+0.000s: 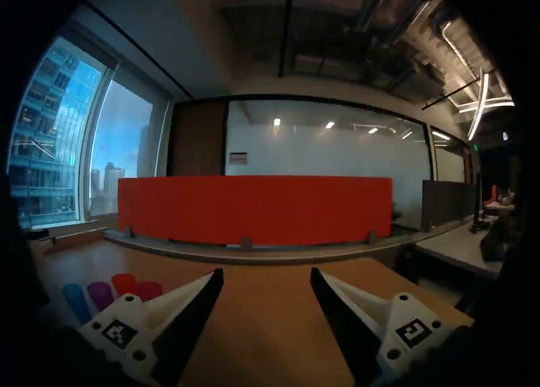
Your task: Pour water
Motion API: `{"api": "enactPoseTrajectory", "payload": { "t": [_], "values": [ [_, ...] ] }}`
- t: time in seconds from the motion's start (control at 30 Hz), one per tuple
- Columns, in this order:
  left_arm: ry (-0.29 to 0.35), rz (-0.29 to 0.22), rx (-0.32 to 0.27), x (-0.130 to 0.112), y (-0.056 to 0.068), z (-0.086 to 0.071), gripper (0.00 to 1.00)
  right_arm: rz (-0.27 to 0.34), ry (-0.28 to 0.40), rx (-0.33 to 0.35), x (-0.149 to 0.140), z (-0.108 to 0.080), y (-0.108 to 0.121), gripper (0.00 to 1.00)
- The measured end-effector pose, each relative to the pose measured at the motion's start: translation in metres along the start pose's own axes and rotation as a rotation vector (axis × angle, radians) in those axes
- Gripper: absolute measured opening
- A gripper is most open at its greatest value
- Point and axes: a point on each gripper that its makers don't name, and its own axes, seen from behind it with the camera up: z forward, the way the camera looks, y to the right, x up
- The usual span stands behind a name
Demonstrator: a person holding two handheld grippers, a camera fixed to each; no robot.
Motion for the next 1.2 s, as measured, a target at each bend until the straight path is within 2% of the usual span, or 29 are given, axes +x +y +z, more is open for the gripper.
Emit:
{"api": "enactPoseTrajectory", "payload": {
  "t": [0.3,0.67,1.2],
  "values": [
    [-0.011,0.010,0.008,-0.018,0.006,0.002,0.98,0.012,-0.006,-0.009,0.000,0.000,0.002,1.00],
    [-0.011,-0.017,0.006,-0.030,0.013,0.006,0.98,0.014,-0.009,-0.014,-0.001,-0.002,0.004,1.00],
    [-0.027,-0.050,0.012,-0.045,0.011,0.009,0.98,0.023,-0.008,-0.020,0.001,-0.003,0.011,1.00]
  ]
}}
